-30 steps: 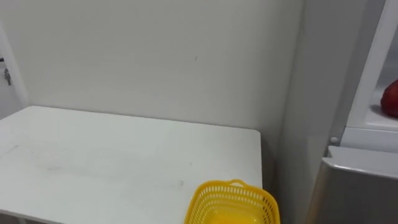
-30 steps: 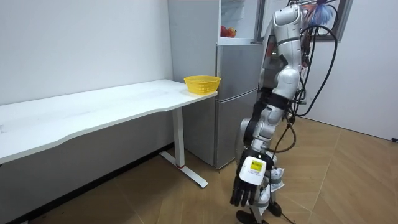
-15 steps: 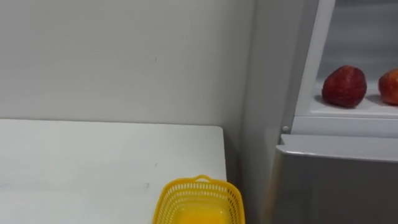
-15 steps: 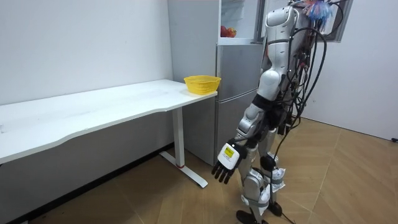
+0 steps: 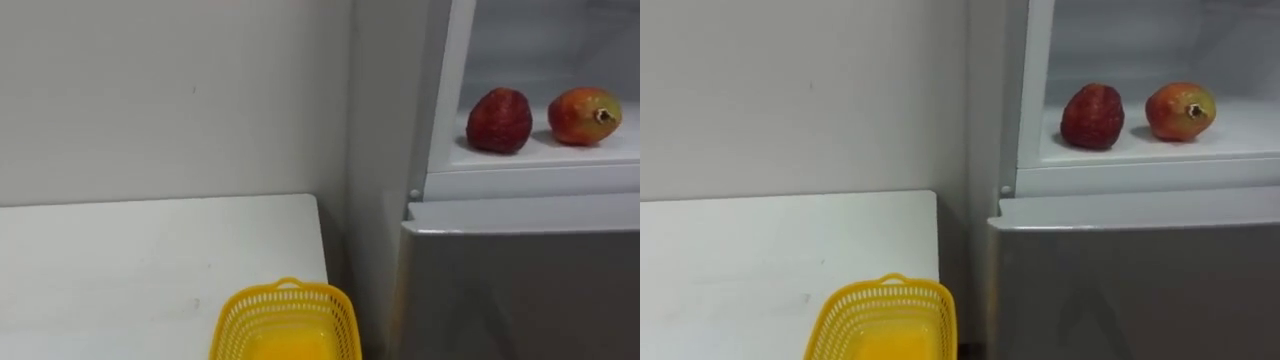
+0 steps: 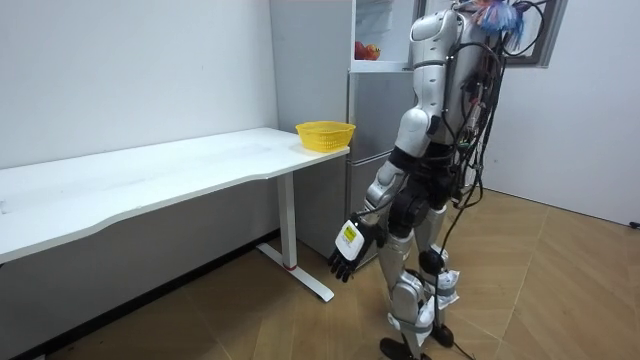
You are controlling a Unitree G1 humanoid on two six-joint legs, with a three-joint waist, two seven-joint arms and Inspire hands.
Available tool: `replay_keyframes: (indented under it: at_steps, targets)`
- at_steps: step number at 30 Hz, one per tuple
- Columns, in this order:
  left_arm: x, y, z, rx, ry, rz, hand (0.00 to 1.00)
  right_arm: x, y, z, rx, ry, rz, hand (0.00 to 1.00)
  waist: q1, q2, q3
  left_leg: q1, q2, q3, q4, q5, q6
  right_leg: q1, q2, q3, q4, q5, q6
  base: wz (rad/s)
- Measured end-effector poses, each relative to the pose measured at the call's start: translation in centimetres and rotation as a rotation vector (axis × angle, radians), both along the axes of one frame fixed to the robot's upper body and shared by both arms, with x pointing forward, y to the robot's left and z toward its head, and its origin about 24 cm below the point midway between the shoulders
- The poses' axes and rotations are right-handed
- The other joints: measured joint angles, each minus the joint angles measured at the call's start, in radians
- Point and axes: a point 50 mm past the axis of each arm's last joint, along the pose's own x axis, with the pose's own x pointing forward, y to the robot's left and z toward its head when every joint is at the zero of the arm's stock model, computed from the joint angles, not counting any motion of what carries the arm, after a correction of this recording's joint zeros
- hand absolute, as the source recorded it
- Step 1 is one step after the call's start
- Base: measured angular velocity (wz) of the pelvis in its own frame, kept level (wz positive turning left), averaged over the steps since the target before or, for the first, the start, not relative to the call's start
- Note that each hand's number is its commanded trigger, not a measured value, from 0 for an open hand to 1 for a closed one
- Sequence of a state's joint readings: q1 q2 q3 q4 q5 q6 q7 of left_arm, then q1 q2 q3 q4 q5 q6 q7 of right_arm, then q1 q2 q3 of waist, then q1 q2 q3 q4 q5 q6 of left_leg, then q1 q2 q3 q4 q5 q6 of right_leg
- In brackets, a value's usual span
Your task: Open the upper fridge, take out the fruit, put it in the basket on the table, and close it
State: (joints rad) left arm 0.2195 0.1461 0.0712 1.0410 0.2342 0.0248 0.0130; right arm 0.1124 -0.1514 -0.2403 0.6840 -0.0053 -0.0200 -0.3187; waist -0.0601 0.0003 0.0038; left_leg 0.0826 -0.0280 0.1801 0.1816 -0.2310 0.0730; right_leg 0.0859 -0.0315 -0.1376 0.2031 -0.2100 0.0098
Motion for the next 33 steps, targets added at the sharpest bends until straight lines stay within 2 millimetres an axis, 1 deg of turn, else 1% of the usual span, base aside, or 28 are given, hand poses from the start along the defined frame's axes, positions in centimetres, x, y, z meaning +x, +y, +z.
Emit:
replay_keyframes:
  at_steps: [1,2,3,4,5,6,7,8,9,10,11,12,14,15,17,19,21,23,24,26,27,29,30,31,33]
  targets:
    - [-0.2,0.0,0.0,0.005,-0.006,0.004,0.0,1.1,-0.1,1.4,-0.039,-0.096,0.001,0.0,-0.003,0.0,-0.0003,0.0,0.001,0.001,-0.004,0.0,0.0,0.0,0.001,-0.002,-0.001,0.0,0.0,0.0]
    - [0.1,0.0,0.0,0.009,-0.02,0.004,0.0,2.0,0.1,2.7,-0.068,-0.174,0.003,0.0,-0.004,-0.001,-0.0011,0.0,0.001,0.001,-0.006,0.0,-0.001,-0.002,0.002,-0.002,0.0,0.0,0.0,0.0]
    - [0.1,-0.1,0.0,0.01,-0.023,0.005,0.0,2.3,0.3,3.4,-0.081,-0.215,0.005,0.0,-0.005,-0.001,-0.0013,0.0,0.001,0.001,-0.006,0.0,-0.001,-0.004,0.002,-0.002,0.0,0.0,0.0,0.0]
    - [0.0,-0.2,0.0,0.008,-0.026,-0.003,0.0,2.6,0.7,4.5,-0.099,-0.279,0.006,0.0,-0.009,-0.001,-0.002,-0.001,0.001,0.001,-0.006,0.0,-0.001,-0.007,0.002,-0.001,0.0,0.0,0.0,0.0]
    - [-0.1,-0.4,0.0,0.005,-0.025,-0.01,0.0,2.7,1.2,5.6,-0.115,-0.339,0.017,0.0,-0.015,0.0,-0.0043,-0.002,0.001,0.002,-0.007,0.001,-0.001,-0.012,0.002,0.001,0.0,0.0,0.0,-0.03]
    - [-0.3,-0.4,0.0,0.004,-0.022,-0.008,0.0,2.7,1.3,6.2,-0.13,-0.364,0.026,0.0,-0.016,0.002,-0.0057,-0.003,0.001,0.005,-0.007,0.001,-0.001,-0.014,0.002,0.001,0.001,0.0,0.0,-0.11]
    - [-0.5,-0.5,-0.1,0.001,-0.022,-0.006,0.0,2.7,1.5,7.3,-0.173,-0.405,0.038,0.0,-0.021,0.003,-0.0066,-0.003,0.001,0.012,-0.008,0.001,-0.001,-0.019,0.002,0.008,0.002,0.0,0.0,-0.17]
    - [-0.6,-0.7,-0.1,-0.007,-0.025,0.01,0.0,2.6,1.6,8.8,-0.203,-0.464,0.04,0.0,-0.022,0.009,-0.0101,-0.002,0.0,0.018,-0.012,0.0,-0.001,-0.023,0.003,0.019,0.002,0.0,0.0,-0.2]
    - [-0.7,-0.7,-0.1,-0.011,-0.026,0.022,0.0,2.6,1.6,9.5,-0.216,-0.494,0.038,0.0,-0.023,0.012,-0.0125,-0.002,0.0,0.023,-0.014,0.0,-0.001,-0.026,0.004,0.026,0.002,0.0,0.0,-0.24]
    - [-1.2,-0.7,-0.1,-0.015,-0.021,0.034,0.0,2.8,1.8,10.9,-0.239,-0.559,0.034,0.0,-0.022,0.015,-0.0147,-0.003,0.0,0.027,-0.016,0.0,-0.001,-0.03,0.005,0.031,0.003,0.001,0.001,-0.2]
    - [-1.3,-0.6,-0.2,-0.013,-0.016,0.021,0.0,3.0,2.0,12.3,-0.266,-0.626,0.032,0.0,-0.027,0.014,-0.0138,-0.003,0.0,0.031,-0.016,0.0,-0.001,-0.031,0.005,0.032,0.003,0.001,0.001,-0.17]
    - [-1.3,-0.6,-0.2,-0.011,-0.015,0.01,0.0,3.1,2.2,12.9,-0.295,-0.652,0.036,0.0,-0.028,0.013,-0.0138,-0.003,0.001,0.033,-0.016,0.0,-0.001,-0.032,0.005,0.035,0.003,0.001,0.001,-0.1]
    - [-1.2,-0.6,-0.1,-0.009,-0.019,-0.014,0.0,3.4,3.1,15.4,-0.37,-0.773,0.061,0.0,-0.028,0.015,-0.0146,-0.003,0.002,0.037,-0.018,0.0,-0.001,-0.033,0.009,0.042,0.003,0.004,0.001,-0.09]
    - [-1.1,-0.6,-0.1,-0.009,-0.021,-0.018,0.0,3.5,3.4,16.0,-0.384,-0.8,0.071,0.0,-0.027,0.014,-0.0145,-0.002,0.003,0.038,-0.019,0.0,-0.001,-0.033,0.009,0.044,0.003,0.005,0.001,-0.05]
    - [-1.0,-0.6,-0.2,-0.012,-0.021,-0.021,0.0,3.7,4.4,17.7,-0.442,-0.885,0.124,0.0,-0.017,0.012,-0.0131,-0.003,0.005,0.041,-0.02,0.0,-0.001,-0.035,0.013,0.052,0.004,0.007,0.001,-0.05]
    - [-1.3,-0.6,-0.3,-0.012,-0.012,-0.037,0.0,3.8,5.0,18.8,-0.475,-0.943,0.151,0.0,-0.015,0.013,-0.0131,-0.002,0.005,0.041,-0.02,0.0,-0.001,-0.036,0.013,0.052,0.01,0.007,0.0,-0.02]
    - [-1.6,-0.6,-0.3,-0.015,0.008,-0.05,0.0,3.9,5.4,19.8,-0.493,-0.996,0.155,0.0,-0.008,0.012,-0.0128,-0.003,0.006,0.039,-0.02,0.0,-0.001,-0.036,0.014,0.052,0.019,0.007,0.001,0.0]
    - [-2.0,-0.5,-0.4,-0.019,0.029,-0.064,0.0,4.2,5.8,21.7,-0.546,-1.086,0.151,0.0,-0.005,0.007,-0.0118,-0.009,0.007,0.039,-0.017,0.0,-0.001,-0.043,0.014,0.052,0.02,0.007,0.0,0.0]
    - [-2.1,-0.5,-0.4,-0.021,0.032,-0.066,0.0,4.3,5.9,22.2,-0.562,-1.112,0.152,0.0,-0.003,0.006,-0.0123,-0.009,0.007,0.039,-0.015,0.001,-0.002,-0.049,0.014,0.052,0.021,0.007,0.0,0.0]
    - [-2.4,-0.4,-0.4,-0.017,0.042,-0.074,0.0,4.7,6.1,24.1,-0.628,-1.209,0.163,0.0,0.008,-0.004,-0.0112,-0.007,0.008,0.039,-0.012,0.002,-0.003,-0.047,0.015,0.052,0.021,0.008,-0.002,0.0]
    - [-2.5,-0.4,-0.4,-0.015,0.043,-0.075,0.0,4.7,6.1,24.5,-0.637,-1.232,0.163,0.0,0.011,-0.008,-0.0104,-0.008,0.009,0.039,-0.012,0.002,-0.003,-0.045,0.016,0.052,0.021,0.009,-0.002,0.04]
    - [-2.5,-0.1,-0.3,-0.008,0.048,-0.083,0.0,5.3,6.3,25.9,-0.66,-1.304,0.171,0.0,0.012,-0.025,-0.0097,-0.008,0.01,0.028,-0.012,0.003,-0.005,-0.033,0.016,0.037,0.017,0.01,-0.004,0.12]
    - [-2.4,0.0,-0.3,-0.006,0.047,-0.084,0.0,5.4,6.3,26.2,-0.66,-1.32,0.169,0.0,0.011,-0.026,-0.0102,-0.008,0.011,0.025,-0.012,0.003,-0.005,-0.032,0.016,0.032,0.017,0.01,-0.004,0.16]
    - [-2.4,0.0,-0.3,-0.004,0.049,-0.084,0.0,5.7,6.4,26.7,-0.653,-1.348,0.165,0.0,0.014,-0.032,-0.0116,-0.009,0.011,0.02,-0.011,0.003,-0.006,-0.03,0.015,0.022,0.017,0.01,-0.005,0.13]
    - [-2.1,0.3,-0.2,0.003,0.05,-0.091,0.0,5.9,6.6,27.1,-0.649,-1.373,0.165,0.0,0.016,-0.042,-0.0098,-0.009,0.012,0.011,-0.009,0.004,-0.008,-0.023,0.015,0.008,0.016,0.011,-0.005,0.16]
